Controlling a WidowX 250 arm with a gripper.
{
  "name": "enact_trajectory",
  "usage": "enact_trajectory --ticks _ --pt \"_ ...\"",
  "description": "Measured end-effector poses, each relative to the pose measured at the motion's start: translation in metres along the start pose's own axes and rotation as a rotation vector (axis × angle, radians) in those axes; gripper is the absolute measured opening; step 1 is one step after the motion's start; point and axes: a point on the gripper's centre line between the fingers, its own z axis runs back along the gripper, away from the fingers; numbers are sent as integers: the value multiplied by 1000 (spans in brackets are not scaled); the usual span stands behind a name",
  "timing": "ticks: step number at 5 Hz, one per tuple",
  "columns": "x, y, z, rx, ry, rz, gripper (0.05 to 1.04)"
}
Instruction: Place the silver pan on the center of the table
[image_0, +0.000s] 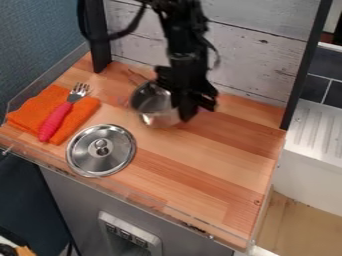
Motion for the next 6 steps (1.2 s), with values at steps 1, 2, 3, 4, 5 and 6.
enact_trajectory --ticks 1,2,3,4,5,6 --pt "-3 -32 -6 -49 14 -86 81" --pt "-9 -39 -9 -106 17 -113 81" --pt "-13 -36 -9 -107 42 -116 102" --pt "-16 -36 -9 -105 59 -109 277" --pt "-14 -34 -9 -90 49 -104 562" --pt "-15 -34 -14 -49 38 -43 869"
